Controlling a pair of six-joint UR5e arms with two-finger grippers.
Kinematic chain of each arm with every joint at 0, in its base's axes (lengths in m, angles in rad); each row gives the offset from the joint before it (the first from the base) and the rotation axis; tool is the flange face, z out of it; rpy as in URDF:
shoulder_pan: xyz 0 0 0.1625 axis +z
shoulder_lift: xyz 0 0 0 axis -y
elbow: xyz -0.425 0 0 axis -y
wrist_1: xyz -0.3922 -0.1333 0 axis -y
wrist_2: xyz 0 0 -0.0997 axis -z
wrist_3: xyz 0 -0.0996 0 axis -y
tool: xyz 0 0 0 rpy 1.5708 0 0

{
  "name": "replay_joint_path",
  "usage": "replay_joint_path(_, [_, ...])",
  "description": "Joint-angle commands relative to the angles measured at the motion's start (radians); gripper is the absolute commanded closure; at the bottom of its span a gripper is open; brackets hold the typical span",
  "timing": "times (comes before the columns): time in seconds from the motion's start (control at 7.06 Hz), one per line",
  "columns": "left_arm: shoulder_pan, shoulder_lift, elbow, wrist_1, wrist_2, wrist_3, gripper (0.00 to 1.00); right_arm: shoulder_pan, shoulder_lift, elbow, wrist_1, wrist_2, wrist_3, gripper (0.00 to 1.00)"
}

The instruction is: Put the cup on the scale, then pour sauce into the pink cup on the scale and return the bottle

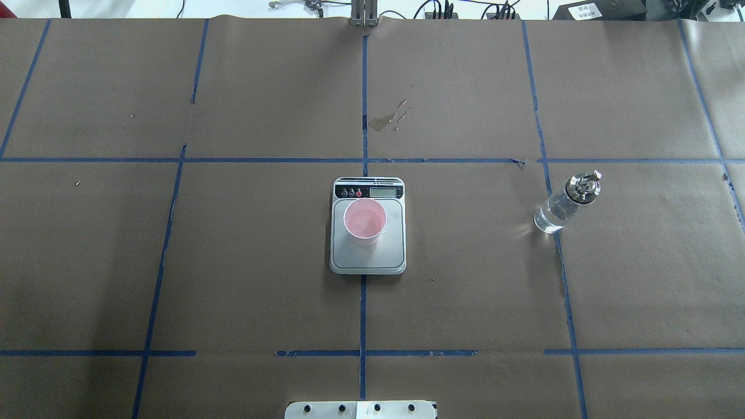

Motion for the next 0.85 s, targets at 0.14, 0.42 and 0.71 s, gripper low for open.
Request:
replay_joint_path(0.14, [0.007, -0.03, 0.003, 0.097, -0.007, -0.229, 0.0, 0.0, -0.003, -0.001, 0.002, -0.005, 0.021, 0.0])
replay_joint_path(0.42, [0.014, -0.042, -0.002, 0.225, -0.126, -0.232, 0.0, 0.0, -0.007, 0.0, 0.002, -0.004, 0.023, 0.0])
replay_joint_path(0.71, [0.085, -0.035, 0.0, 0.265, -0.151, -0.233, 0.0, 0.0, -0.007, 0.004, 0.002, -0.002, 0.045, 0.0])
